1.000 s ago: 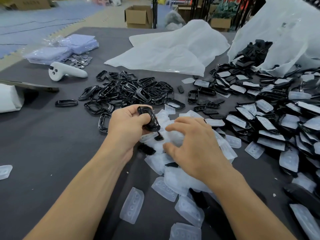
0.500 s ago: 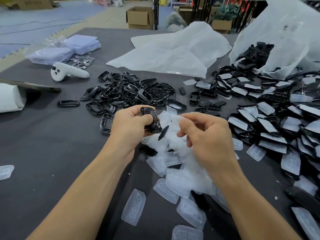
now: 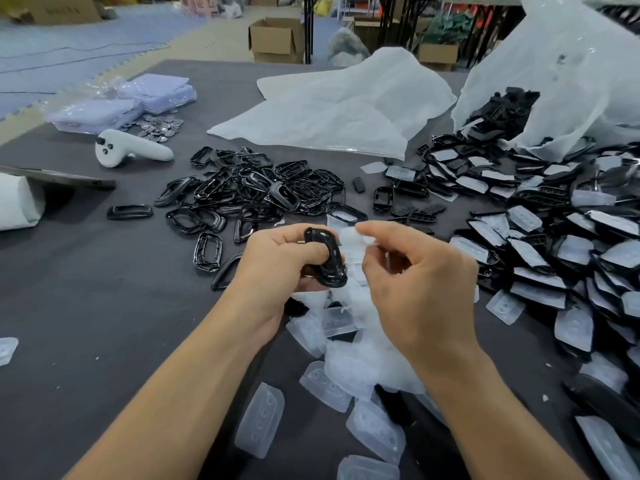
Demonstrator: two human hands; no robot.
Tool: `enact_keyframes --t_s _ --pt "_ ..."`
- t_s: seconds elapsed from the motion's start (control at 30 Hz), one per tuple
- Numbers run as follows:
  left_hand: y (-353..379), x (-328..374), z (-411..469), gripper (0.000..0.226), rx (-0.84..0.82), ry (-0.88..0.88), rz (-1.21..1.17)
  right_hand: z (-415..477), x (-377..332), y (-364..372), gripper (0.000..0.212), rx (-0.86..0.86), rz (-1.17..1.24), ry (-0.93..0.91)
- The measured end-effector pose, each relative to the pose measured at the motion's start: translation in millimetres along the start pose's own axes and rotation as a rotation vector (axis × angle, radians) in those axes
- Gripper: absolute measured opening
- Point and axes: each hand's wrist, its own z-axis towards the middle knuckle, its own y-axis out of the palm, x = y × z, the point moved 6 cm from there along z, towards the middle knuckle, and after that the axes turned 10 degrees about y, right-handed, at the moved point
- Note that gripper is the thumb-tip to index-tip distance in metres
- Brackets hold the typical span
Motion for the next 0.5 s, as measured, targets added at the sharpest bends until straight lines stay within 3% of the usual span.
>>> enact_keyframes --t_s 0.13,0.27,0.5 --pt "5 -4 -1 0.028 -0.146 -0.156 -0.213 4 1 -6 0.044 0.034 -0.032 0.002" --pt "12 -5 -5 0.028 -0.25 -0.223 -0.346 7 11 1 0.058 -0.087 0.049 0.123" --pt "13 -5 -3 0.024 -0.259 -0.151 -0.297 9 29 19 0.018 -0.327 0.313 0.409"
